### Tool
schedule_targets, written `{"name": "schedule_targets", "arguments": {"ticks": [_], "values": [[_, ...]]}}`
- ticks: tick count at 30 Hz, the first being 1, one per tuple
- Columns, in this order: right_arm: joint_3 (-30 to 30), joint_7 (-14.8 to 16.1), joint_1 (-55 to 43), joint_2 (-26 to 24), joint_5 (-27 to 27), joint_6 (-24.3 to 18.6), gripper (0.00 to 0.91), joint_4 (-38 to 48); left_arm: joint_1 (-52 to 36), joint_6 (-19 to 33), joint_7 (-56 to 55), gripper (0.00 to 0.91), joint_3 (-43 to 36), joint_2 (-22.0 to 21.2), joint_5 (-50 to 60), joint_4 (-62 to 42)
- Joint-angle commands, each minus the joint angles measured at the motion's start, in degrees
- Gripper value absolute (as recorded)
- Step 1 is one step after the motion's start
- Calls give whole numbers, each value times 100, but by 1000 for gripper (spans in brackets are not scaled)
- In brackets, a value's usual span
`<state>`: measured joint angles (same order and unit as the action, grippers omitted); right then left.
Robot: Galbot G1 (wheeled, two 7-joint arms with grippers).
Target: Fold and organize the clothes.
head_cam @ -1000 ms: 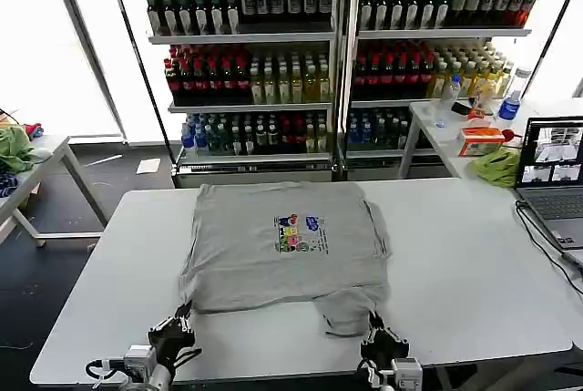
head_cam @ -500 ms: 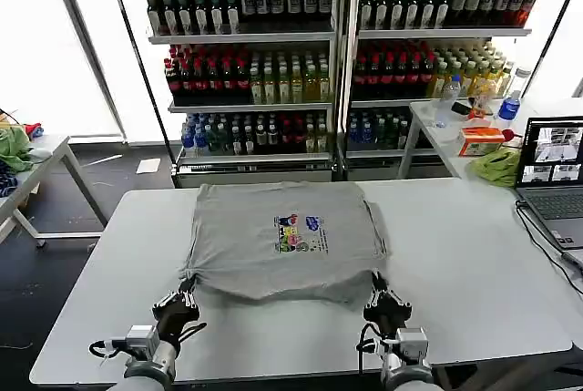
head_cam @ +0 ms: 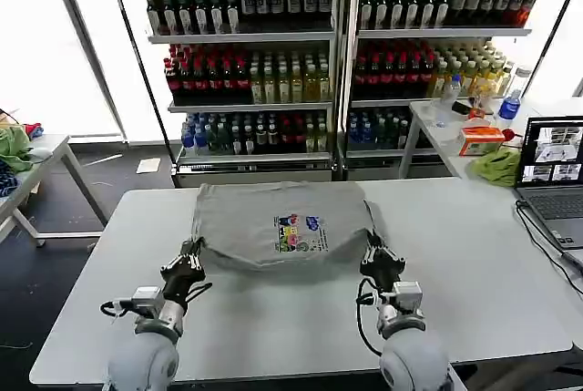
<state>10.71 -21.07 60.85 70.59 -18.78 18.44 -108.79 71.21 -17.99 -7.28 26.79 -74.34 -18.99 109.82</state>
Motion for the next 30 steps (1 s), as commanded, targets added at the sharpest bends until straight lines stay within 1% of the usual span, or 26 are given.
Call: {"name": "schedule_targets", "arguments": {"ticks": [1, 6, 11, 16, 17, 18, 19, 20, 21, 27, 29, 30], "values": [[-1, 168, -1023, 39, -72, -86, 0, 891, -1099, 114, 32, 0, -134, 91, -190, -1161], [-86, 202, -1404, 139, -102, -107, 0, 1315, -1270, 98, 43, 0, -168, 128, -230, -1445], [-156, 255, -1588, 357, -61, -102, 0, 1650, -1325, 35, 83, 0, -168, 98, -330, -1542], [-218, 296, -1679, 451, -14, -90, 0, 1887, -1421, -14, 110, 0, -176, 94, -357, -1712], [-220, 298, -1682, 463, -13, -79, 0, 1921, -1426, -58, 116, 40, -177, 98, -366, -1720], [-219, 299, -1687, 475, -15, -72, 0, 1961, -1428, -88, 117, 40, -185, 107, -374, -1731], [-217, 298, -1691, 489, -14, -65, 0, 2018, -1433, -122, 114, 504, -202, 114, -385, -1746], [-216, 291, -1693, 495, -16, -61, 413, 2050, -1442, -139, 109, 887, -211, 116, -421, -1759], [-221, 285, -1699, 511, -21, -40, 907, 2113, -1457, -212, 102, 907, -229, 123, -465, -1779], [-225, 170, -1737, 632, -176, 187, 907, 2269, -1525, -355, 53, 907, -275, 138, -512, -1829], [-211, 75, -1756, 709, -324, 260, 907, 2291, -1521, -402, 22, 907, -269, 152, -516, -1790], [-212, -35, -1773, 741, -428, 296, 907, 2307, -1514, -436, 8, 907, -264, 162, -526, -1762]]}}
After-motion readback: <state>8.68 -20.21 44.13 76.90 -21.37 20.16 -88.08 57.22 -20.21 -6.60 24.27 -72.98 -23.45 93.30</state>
